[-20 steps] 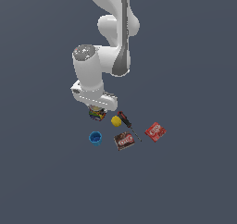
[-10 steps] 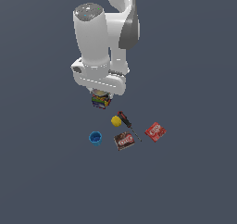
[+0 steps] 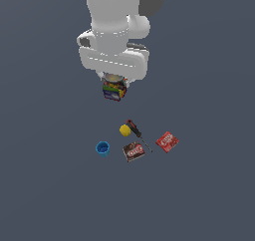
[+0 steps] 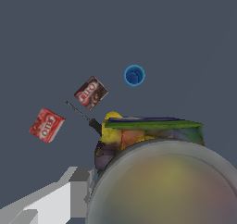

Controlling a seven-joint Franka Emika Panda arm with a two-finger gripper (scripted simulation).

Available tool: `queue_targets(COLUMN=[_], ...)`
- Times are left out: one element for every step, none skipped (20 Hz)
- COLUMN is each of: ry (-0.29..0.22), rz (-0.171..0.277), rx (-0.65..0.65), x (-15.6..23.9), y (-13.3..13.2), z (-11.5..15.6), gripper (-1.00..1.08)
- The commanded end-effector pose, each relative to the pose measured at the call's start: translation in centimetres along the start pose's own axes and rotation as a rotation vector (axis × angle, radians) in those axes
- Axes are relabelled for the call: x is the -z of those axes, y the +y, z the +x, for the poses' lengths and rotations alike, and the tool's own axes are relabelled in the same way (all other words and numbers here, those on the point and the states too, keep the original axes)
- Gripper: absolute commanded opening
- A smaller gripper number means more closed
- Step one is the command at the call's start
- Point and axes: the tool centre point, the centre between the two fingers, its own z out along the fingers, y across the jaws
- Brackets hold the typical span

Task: Pick up a designated object from a clutter of objects.

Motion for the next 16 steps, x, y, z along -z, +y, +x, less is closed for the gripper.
queue_targets(ry=[0.002,0.002,0.002,0.002,0.002,0.002,0.001,0.001,0.001,0.001,0.001,0.001,0.001,0.001,0.001,0.001], rz=[0.001,0.002,0.002,0.002,0.002,0.002,0.003,0.003,0.003,0.003,0.003,0.003,0.003,0.003,0.003,0.003], rx=[0.000,0.000,0.000,0.000,0.001,0.001,0.001,0.001,0.001,0.001,0.001,0.001,0.001,0.001,0.001,0.001], x=[2.1,2.8,3.4,4.0,4.6,5.1,5.5,5.9,6.2,6.5,6.7,6.9,7.0,7.1,7.1,7.1], y=[-0.6,-0.8,-1.0,-1.2,-1.4,-1.5,-1.7,-1.8,-1.9,-2.0,-2.1,-2.1,-2.2,-2.2,-2.2,-2.2], z=[-0.2,-0.2,-0.3,-0.3,-0.4,-0.4,-0.4,-0.4,-0.4,-0.4,-0.4,-0.4,-0.4,-0.4,-0.4,-0.4], gripper=[-1.00,-1.00,-1.00,-1.00,-1.00,-1.00,-1.00,-1.00,-1.00,-1.00,-1.00,-1.00,-1.00,-1.00,-1.00,-1.00])
